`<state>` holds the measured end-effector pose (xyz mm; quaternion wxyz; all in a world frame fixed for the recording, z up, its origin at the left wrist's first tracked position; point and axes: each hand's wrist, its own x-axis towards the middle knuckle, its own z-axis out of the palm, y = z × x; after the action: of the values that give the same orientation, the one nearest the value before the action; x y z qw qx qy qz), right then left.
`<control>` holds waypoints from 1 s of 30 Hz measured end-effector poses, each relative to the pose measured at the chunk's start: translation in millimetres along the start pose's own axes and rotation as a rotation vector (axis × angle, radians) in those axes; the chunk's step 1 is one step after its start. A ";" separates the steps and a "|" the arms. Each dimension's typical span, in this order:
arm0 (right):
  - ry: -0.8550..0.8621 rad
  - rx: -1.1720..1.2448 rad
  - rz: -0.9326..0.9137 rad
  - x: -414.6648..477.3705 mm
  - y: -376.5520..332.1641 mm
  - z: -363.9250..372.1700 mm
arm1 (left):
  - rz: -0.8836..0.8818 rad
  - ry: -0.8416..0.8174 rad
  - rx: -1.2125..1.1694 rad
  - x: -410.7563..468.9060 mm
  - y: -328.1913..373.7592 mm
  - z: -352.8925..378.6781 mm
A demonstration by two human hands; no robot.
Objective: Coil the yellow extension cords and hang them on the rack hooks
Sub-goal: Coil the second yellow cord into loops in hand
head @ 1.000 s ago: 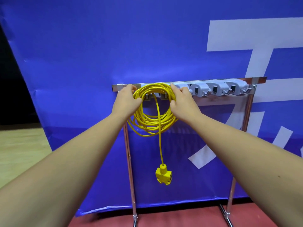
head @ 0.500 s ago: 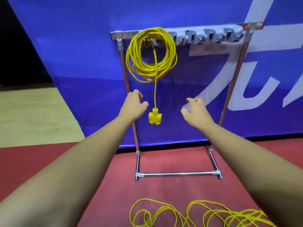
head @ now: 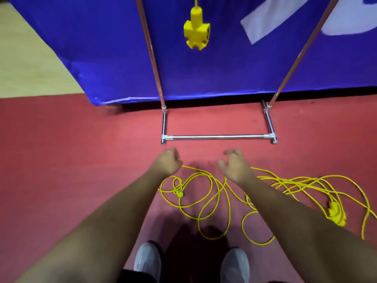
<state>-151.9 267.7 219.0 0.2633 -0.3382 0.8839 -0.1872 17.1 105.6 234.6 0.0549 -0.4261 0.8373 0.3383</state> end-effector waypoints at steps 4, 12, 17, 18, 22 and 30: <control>-0.108 0.000 0.043 18.5 32.1 72.7 | -0.076 -0.092 0.007 27.5 -52.4 52.6; -0.296 -0.069 0.011 71.2 50.1 184.5 | -0.141 -0.206 0.019 82.2 -125.2 132.5; -0.335 -0.025 -0.094 94.2 51.7 240.4 | -0.085 -0.179 -0.021 108.9 -156.4 167.9; -0.342 -0.005 -0.125 97.7 52.9 251.2 | -0.090 -0.171 -0.029 113.9 -164.1 174.9; -0.352 0.045 -0.175 104.7 60.5 288.0 | -0.075 -0.222 -0.036 124.4 -191.2 200.3; -0.335 0.323 -0.023 99.0 52.5 295.1 | -0.293 -0.203 -0.580 116.4 -203.8 204.4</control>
<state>-66.0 190.5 -74.8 0.4547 -0.3281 0.7825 -0.2706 56.5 69.1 -71.9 0.0628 -0.5040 0.6263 0.5914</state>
